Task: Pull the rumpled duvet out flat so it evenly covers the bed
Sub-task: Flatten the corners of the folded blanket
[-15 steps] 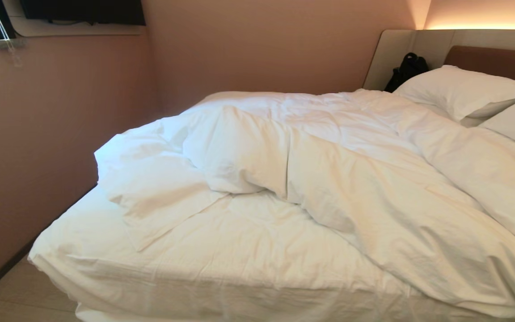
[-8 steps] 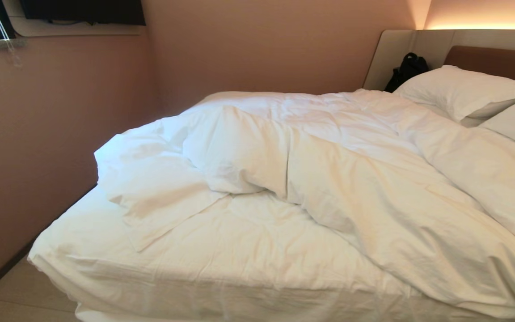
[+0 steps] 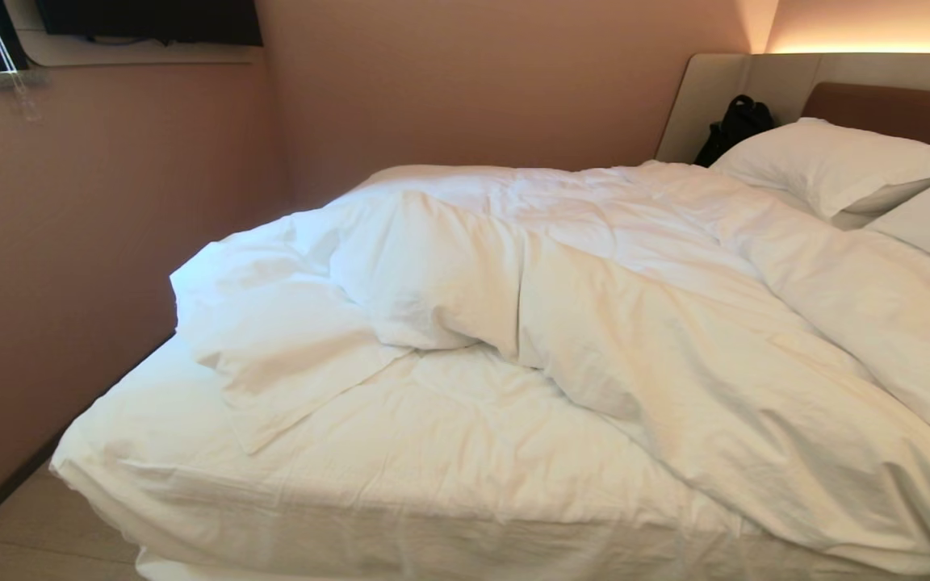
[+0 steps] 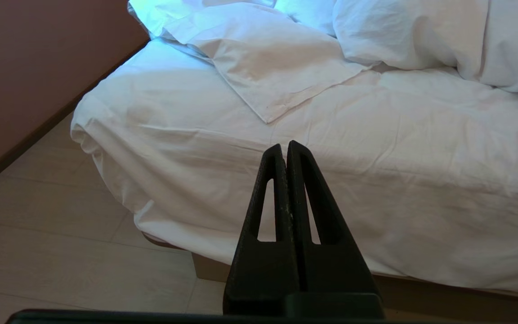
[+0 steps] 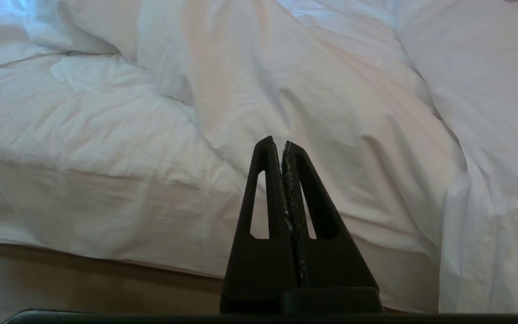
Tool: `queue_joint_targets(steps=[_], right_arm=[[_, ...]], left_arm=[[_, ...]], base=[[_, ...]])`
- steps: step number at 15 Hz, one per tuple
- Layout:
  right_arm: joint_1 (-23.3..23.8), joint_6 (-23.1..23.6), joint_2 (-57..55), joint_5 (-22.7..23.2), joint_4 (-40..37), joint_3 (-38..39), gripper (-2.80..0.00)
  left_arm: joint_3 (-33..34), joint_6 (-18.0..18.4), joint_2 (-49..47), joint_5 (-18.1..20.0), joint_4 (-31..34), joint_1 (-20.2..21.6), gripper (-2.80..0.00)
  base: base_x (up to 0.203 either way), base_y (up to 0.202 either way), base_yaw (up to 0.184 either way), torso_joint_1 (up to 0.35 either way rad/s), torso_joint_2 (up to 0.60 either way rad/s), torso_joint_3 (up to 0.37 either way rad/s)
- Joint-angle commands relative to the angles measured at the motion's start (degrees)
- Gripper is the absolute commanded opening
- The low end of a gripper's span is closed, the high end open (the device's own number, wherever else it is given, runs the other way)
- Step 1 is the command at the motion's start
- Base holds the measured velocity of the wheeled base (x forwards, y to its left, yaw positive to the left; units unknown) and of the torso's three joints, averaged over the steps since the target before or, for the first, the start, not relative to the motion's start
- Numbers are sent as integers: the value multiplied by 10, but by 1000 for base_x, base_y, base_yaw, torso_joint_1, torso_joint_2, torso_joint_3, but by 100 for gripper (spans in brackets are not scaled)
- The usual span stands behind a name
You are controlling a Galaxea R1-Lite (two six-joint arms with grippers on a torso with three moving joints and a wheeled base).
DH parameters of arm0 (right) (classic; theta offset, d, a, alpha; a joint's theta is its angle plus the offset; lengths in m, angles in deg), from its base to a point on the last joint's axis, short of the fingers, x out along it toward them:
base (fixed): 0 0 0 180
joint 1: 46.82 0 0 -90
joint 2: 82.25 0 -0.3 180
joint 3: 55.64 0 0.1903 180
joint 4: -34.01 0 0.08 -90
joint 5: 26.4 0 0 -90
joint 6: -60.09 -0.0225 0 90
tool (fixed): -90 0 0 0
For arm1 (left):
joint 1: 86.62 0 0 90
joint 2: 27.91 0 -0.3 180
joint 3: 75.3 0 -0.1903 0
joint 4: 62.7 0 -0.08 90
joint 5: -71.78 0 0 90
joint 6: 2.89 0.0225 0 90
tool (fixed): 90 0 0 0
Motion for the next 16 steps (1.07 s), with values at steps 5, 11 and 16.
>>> queue_joint_targets(steps=[5,11,16], right_arm=[[-1,46,-342,66,82,-81,-280],[-30,120,-592,60,195,-97,-280],[-104,180,-747,-52,206,-150,-280]], left_arm=[[0,0,0,0,0,0,-280],[0,0,0,0,0,0,-280],[0,0,0,-1,0,0,-280]], base=[[0,0,0,0,0,0],[0,0,0,0,0,0],[0,0,0,0,0,0]])
